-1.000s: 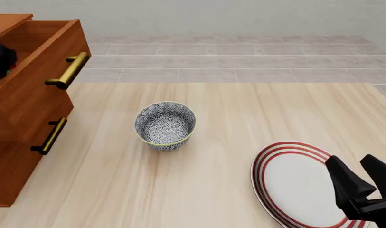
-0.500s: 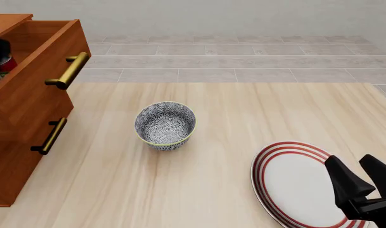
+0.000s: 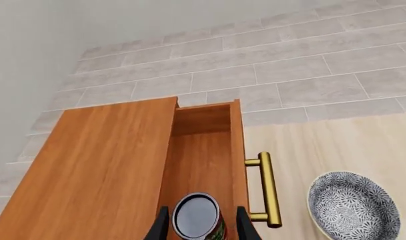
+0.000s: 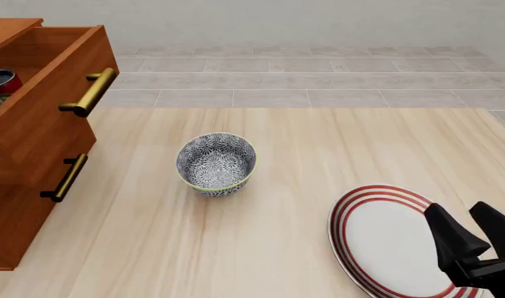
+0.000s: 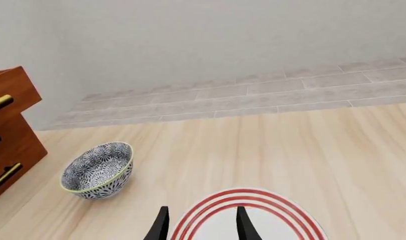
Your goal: Put the ketchup in the top drawer of the cabinet.
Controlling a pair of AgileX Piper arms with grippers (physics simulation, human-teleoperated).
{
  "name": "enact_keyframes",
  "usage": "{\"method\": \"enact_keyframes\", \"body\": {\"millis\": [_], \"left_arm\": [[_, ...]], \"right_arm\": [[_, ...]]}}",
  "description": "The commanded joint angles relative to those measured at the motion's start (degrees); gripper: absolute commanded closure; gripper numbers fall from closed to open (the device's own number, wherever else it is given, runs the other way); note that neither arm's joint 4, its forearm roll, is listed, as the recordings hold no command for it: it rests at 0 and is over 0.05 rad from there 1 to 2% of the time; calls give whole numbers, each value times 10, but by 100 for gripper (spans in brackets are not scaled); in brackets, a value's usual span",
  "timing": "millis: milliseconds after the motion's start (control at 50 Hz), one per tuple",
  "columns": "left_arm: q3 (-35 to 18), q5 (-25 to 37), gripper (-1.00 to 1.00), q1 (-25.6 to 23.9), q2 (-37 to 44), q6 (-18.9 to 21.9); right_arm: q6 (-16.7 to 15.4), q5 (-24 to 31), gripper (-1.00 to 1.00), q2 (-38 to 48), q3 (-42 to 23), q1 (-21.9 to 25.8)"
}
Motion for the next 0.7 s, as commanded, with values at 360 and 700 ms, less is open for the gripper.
{"method": "enact_keyframes", "body": {"millis": [360,700], "left_arm": [[-35,50,-100,-91,-53,-9],[-12,57,-100,-156,-89,-5]], "right_arm": [[0,-4,-100,5,0,1],[0,-2,-100,3,0,1]]}}
